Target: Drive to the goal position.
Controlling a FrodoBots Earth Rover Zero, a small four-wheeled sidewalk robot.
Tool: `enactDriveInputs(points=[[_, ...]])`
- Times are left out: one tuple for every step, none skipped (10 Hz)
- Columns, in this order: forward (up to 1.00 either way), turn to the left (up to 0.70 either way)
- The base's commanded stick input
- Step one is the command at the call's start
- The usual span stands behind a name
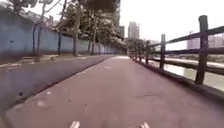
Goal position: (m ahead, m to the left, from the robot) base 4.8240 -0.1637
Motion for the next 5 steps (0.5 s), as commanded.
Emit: enactDriveInputs(points=[[0.7, 0.0], [0.7, 0.0], [0.7, 0.0], [0.7, 0.0], [0.7, 0.0]])
